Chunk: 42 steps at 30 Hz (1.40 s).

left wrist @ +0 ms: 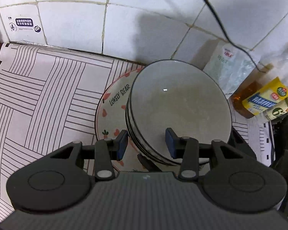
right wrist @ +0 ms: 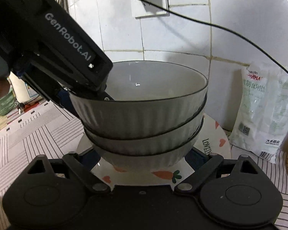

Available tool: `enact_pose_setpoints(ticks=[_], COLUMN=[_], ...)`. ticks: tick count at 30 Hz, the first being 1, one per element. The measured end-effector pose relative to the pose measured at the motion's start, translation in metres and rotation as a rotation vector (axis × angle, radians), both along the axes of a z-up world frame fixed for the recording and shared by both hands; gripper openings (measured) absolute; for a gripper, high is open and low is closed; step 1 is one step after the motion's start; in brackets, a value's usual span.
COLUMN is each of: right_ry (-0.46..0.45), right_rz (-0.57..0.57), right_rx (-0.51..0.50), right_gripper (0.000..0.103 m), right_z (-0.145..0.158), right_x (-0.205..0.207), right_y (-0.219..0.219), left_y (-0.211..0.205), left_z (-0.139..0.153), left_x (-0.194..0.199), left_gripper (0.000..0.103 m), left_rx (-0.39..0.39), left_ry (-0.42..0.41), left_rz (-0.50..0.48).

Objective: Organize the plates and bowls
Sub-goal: 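Lift the three nested bowls and carry them over the bunny plate stack, then lower the bowl stack onto the bunny plate and open both grippers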

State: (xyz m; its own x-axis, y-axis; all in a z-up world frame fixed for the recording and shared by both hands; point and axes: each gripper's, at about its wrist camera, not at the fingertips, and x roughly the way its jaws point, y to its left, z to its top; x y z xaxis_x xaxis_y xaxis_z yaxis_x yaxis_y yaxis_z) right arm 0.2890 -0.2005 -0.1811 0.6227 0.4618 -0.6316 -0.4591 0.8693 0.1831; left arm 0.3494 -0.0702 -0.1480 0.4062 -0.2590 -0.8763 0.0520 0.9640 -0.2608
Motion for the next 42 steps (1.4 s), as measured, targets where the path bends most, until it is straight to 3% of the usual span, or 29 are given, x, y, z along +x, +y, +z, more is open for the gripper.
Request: enact_pose_setpoints(ticks=[14, 22, 27, 42], right_ry=[-0.003, -0.005, 0.021, 0.061], right_rz=[-0.001, -0.036, -0.078, -0.250], right_rx=[-0.015, -0.053, -0.077, -0.030], right_gripper=[0.096, 0.096, 0.095, 0.095], right_z=[-0.010, -0.013, -0.004, 0.045], right_x=[0.001, -0.003, -0.009, -0.064], right_y=[-0.005, 0.002, 0.003, -0.027], left_y=[-0.018, -0.016, -0.023, 0.001], left_z=[-0.006, -0.006, 0.009, 0.060], left_x=[0.002, 0.001, -0.014, -0.064], left_gripper=[0.040, 0.040, 0.043, 0.048], left_rx=[0.068, 0.055, 0.143, 0.080], left_ry=[-0.002, -0.006, -0.094, -0.130], left_rz=[-0.056, -0.047, -0.115, -0.072])
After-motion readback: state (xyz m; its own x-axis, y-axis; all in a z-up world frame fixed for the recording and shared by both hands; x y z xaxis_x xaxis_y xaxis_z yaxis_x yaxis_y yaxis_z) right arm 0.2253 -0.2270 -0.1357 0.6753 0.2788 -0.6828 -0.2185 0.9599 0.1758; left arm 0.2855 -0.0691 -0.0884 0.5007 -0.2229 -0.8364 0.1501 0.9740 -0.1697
